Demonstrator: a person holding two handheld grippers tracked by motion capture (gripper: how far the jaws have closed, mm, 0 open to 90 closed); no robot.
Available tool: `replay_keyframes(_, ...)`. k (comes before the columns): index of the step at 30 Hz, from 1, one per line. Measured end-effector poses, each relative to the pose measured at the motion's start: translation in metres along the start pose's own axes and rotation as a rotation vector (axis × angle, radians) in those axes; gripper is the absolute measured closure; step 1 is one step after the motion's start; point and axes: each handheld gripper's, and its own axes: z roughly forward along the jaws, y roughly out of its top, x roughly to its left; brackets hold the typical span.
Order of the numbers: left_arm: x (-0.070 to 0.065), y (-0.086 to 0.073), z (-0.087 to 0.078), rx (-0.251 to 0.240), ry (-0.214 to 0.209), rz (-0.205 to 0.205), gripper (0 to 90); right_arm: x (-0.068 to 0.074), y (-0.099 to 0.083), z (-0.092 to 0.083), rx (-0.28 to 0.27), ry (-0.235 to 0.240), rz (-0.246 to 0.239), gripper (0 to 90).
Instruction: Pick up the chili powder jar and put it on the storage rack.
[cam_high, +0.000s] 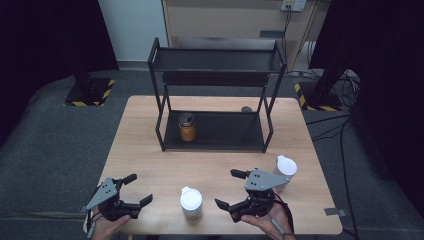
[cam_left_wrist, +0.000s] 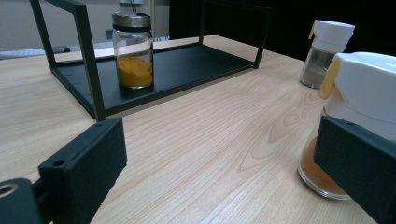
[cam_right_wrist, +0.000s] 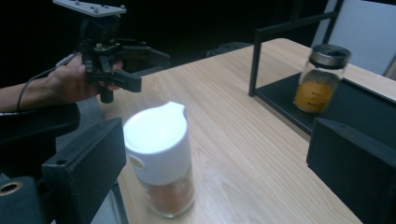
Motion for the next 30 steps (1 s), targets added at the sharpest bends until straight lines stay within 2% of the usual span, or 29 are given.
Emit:
replay_keyframes(4, 0.000, 0.000, 0.000, 0.001, 0.002, 0.001, 1.3, 0.004, 0.005, 0.012, 0.010, 0.027, -0.013, 5.2)
replay_keyframes(12, 0.000, 0.000, 0.000, 0.000, 0.002, 0.000, 1.1, 0.010, 0.009, 0.034, 0.038, 0.063, -0.011, 5.5)
replay_keyframes(17, 0.000, 0.000, 0.000, 0.000, 0.000, 0.001, 1.1, 0.015, 0.010, 0.049, 0.066, 0.070, -0.015, 5.9)
replay_keyframes(24, 0.000, 0.000, 0.000, 0.001, -0.002, 0.002, 1.1, 0.016, 0.005, 0.065, 0.085, 0.076, 0.013, 6.3)
replay_keyframes(30, 0.000, 0.000, 0.001, 0.002, -0.003, 0.004, 1.1, 0.022, 0.004, 0.076, 0.105, 0.079, -0.004, 8.0)
